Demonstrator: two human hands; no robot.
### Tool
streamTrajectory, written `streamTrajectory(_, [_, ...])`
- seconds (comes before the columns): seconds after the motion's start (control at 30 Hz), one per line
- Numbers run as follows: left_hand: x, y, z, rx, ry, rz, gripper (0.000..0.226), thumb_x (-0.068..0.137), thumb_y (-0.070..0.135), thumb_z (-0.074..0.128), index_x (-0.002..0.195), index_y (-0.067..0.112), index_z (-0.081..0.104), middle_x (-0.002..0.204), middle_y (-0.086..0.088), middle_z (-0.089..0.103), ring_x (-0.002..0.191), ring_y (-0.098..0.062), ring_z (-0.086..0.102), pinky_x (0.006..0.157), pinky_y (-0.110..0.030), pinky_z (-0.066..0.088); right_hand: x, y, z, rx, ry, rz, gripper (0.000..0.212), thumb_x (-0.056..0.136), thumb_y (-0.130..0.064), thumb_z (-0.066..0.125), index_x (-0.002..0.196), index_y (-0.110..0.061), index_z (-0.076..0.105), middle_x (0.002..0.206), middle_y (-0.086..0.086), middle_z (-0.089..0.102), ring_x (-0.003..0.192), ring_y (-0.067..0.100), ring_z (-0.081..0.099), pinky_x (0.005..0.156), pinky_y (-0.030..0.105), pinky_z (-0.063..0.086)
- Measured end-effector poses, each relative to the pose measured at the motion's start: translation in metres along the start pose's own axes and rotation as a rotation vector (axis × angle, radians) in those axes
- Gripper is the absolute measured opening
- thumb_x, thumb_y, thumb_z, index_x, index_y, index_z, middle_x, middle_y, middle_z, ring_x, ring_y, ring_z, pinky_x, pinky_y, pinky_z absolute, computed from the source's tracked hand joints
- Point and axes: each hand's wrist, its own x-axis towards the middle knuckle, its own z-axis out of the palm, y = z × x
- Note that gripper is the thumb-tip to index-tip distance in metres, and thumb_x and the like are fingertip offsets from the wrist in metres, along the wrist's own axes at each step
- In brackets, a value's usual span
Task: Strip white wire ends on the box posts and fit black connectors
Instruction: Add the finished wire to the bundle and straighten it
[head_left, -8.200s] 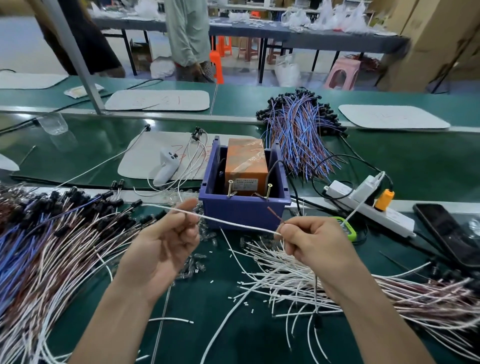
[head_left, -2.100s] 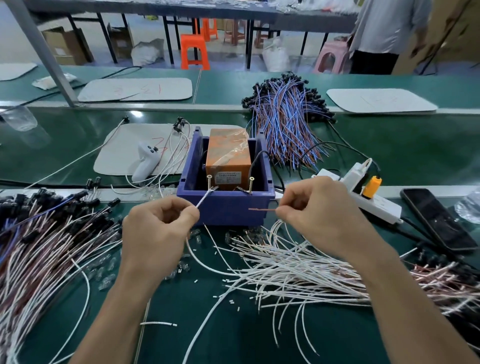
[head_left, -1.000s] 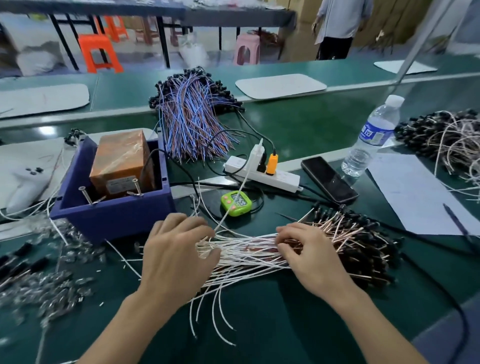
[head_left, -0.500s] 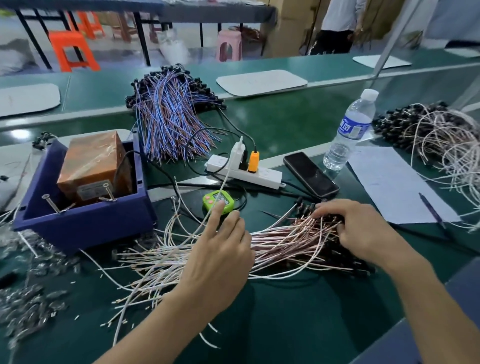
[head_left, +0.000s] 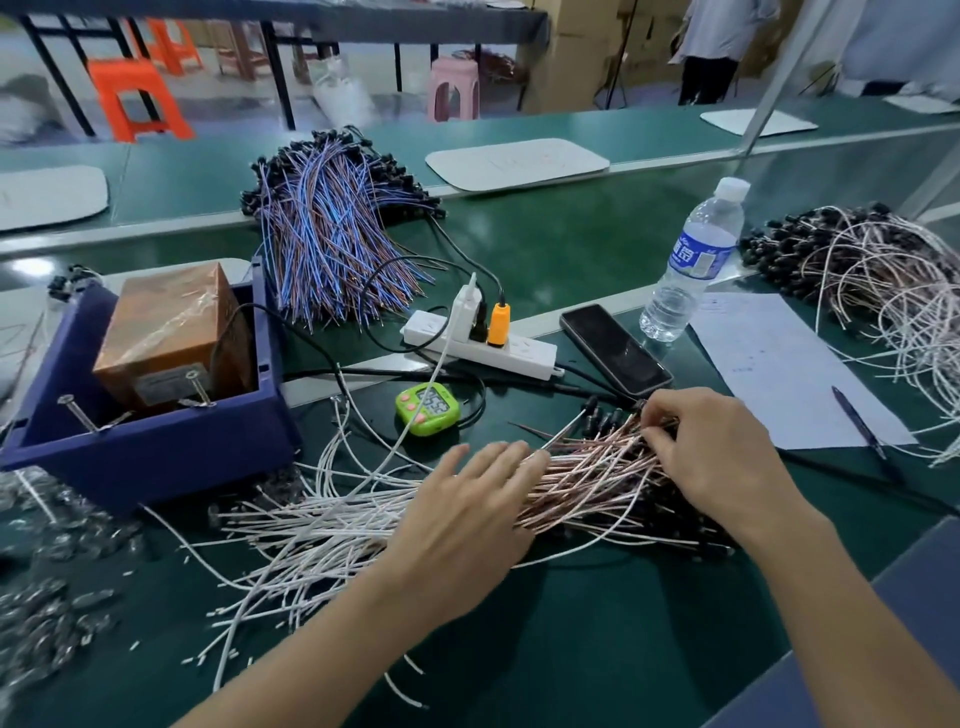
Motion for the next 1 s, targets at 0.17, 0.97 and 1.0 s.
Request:
streamTrajectory(0.17, [-0.003,-0.025,0.017,-0.069,-0.02,-0.056,0.084,0.096,0.064,0.037,0.164,0.03,0.002,0.172,0.007,0.0,0.158,-0.009,-0.003,0.129,-0.038,0.003,-0.004,-0.007,-0.005,-0.034,-0.1,-0.077,0.025,0.087,-0.017,0.075,0.108,-0.032,0.076,0.109,-0.002,0.072,0.107,0.023,0.061,0.104,0.035,0.041])
streamTrajectory(0.97, [-0.026,-0.04,0.008,-0.196,0.049,-0.235,0.046,0.099,0.039,0.062,0.142,0.025,0.054,0.136,0.006,0.062,0.124,-0.017,0.053,0.105,-0.029,0.033,-0.045,-0.068,0.08,-0.092,-0.029,-0.382,0.042,0.083,-0.041,0.046,0.117,-0.024,0.062,0.105,-0.004,0.061,0.107,0.024,0.057,0.104,0.039,0.035])
streamTrajectory(1.0, [-0.028,-0.04,0.007,-0.194,0.05,-0.235,0.049,0.098,0.041,0.061,0.143,0.026,0.052,0.138,0.007,0.061,0.126,-0.017,0.052,0.107,-0.028,0.032,-0.046,-0.071,0.077,-0.11,-0.066,-0.366,0.046,0.083,-0.043,0.044,0.122,-0.024,0.061,0.109,-0.003,0.059,0.111,0.024,0.055,0.107,0.039,0.034])
